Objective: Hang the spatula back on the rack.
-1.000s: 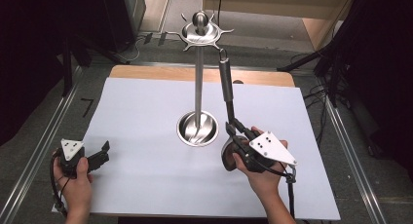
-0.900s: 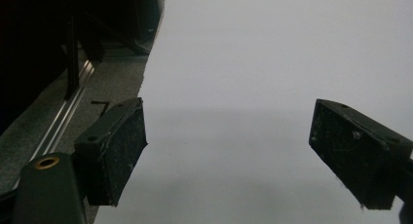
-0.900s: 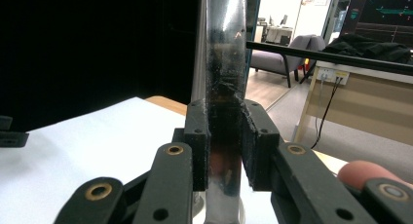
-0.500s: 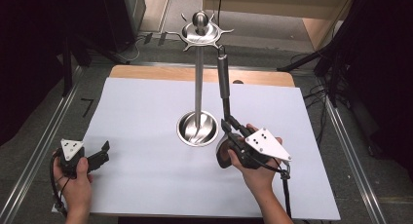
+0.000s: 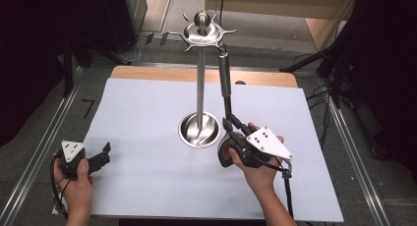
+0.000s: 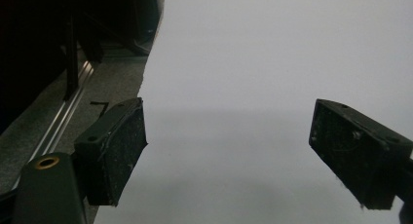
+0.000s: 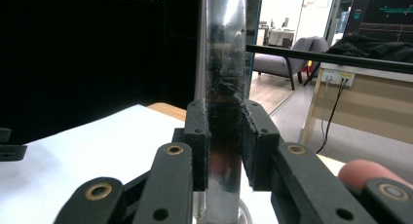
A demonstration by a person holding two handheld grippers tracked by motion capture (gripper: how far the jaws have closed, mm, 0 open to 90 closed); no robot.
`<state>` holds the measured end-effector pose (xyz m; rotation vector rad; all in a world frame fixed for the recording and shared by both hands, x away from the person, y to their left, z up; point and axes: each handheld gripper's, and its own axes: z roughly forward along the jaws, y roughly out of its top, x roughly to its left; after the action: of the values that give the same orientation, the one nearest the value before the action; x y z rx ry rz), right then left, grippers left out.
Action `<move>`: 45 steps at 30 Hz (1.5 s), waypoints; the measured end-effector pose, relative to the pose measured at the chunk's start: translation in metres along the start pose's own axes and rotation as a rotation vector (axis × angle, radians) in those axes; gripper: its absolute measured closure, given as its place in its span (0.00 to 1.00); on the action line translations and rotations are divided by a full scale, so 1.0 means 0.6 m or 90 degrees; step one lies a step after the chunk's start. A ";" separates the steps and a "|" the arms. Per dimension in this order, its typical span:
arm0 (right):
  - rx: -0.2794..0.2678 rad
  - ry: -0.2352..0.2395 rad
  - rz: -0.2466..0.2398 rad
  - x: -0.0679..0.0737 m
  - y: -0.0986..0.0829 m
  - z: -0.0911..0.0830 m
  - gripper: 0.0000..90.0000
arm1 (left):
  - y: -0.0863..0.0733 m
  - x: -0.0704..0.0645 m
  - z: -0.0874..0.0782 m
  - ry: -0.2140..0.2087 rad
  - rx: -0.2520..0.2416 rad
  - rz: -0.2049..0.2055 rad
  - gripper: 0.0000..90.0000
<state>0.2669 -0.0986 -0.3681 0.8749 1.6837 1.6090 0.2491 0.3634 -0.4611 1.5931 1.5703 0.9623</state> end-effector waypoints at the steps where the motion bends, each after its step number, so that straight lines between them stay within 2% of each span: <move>1: -0.001 0.001 -0.002 0.000 0.000 0.001 0.85 | 0.000 0.000 0.000 0.000 0.000 0.000 0.16; 19: 0.000 0.003 0.000 0.003 -0.010 0.010 0.85 | 0.000 0.000 0.000 -0.002 0.000 -0.001 0.16; 45: -0.002 -0.009 0.001 0.000 -0.023 0.012 0.85 | 0.000 0.000 0.000 -0.003 0.000 0.000 0.16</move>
<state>0.2725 -0.0948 -0.3820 0.8840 1.6703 1.6019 0.2494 0.3635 -0.4612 1.5934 1.5672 0.9588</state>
